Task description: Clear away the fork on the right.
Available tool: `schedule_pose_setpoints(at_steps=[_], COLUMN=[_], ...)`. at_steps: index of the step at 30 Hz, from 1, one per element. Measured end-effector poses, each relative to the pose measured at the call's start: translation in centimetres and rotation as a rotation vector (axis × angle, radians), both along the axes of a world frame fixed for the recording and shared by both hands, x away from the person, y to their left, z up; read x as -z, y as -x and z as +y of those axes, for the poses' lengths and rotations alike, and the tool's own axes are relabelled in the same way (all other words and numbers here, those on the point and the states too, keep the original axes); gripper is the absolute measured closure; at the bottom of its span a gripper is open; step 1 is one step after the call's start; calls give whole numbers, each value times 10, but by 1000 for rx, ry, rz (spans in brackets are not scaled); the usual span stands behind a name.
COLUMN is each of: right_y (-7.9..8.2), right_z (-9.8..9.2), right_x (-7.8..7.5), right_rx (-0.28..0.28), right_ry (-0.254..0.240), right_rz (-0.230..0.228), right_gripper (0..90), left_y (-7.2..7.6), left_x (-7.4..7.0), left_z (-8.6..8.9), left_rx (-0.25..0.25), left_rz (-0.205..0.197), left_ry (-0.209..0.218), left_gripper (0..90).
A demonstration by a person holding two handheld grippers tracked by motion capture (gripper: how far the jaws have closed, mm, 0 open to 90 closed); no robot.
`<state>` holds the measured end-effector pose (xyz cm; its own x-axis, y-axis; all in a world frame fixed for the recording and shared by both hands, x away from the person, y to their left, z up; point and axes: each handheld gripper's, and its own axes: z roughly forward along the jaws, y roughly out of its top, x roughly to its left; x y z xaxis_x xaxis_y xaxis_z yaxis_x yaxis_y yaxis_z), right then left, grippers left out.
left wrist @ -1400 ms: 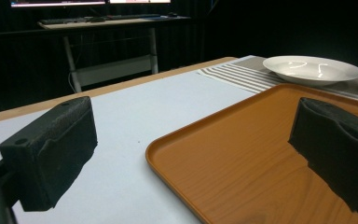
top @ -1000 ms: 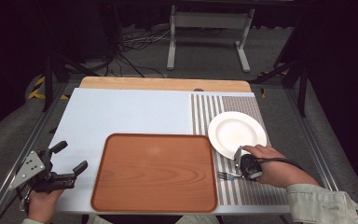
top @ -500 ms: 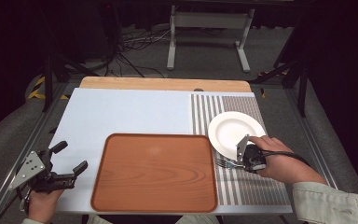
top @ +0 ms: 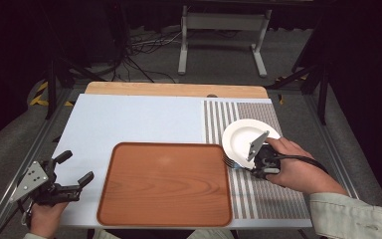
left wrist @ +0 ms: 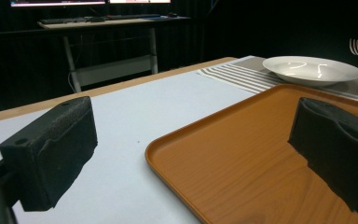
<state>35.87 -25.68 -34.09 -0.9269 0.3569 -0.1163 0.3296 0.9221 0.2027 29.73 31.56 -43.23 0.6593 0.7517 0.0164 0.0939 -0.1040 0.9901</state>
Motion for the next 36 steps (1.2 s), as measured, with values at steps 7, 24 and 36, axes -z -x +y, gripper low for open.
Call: schedule_pose_setpoints(at_steps=[7,24,36], right_y=[-2,-7,-11], right_z=[9,40,59], right_x=[-5,-8,-7], right_rx=[136,380,544], right_ry=[-96,-252,-290], right_rz=[12,89,87], right_gripper=[784,784,784], left_y=[0,1,1], left_x=[0,0,0], left_z=[0,0,0], left_rx=[1,-1,-2], left_rz=[-1,-2,-7], left_ry=[-6,-5,-4], left_gripper=[16,16,16])
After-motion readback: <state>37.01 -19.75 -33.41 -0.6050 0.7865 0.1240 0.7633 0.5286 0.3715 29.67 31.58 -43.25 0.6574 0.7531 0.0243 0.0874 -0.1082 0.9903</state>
